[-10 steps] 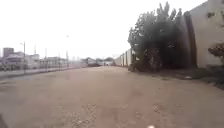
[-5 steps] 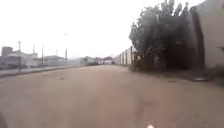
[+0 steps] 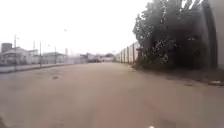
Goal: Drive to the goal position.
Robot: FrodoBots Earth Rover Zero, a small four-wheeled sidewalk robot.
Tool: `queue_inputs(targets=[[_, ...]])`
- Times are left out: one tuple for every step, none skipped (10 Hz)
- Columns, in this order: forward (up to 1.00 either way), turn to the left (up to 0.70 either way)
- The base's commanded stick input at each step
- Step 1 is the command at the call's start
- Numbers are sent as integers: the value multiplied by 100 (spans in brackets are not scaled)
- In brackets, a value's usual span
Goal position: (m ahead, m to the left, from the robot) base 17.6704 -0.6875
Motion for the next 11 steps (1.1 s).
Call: queue_inputs(targets=[[100, 0], [100, 0], [100, 0], [100, 0], [100, 0], [100, 0], [100, 0], [100, 0], [100, 0], [100, 0], [100, 0]])
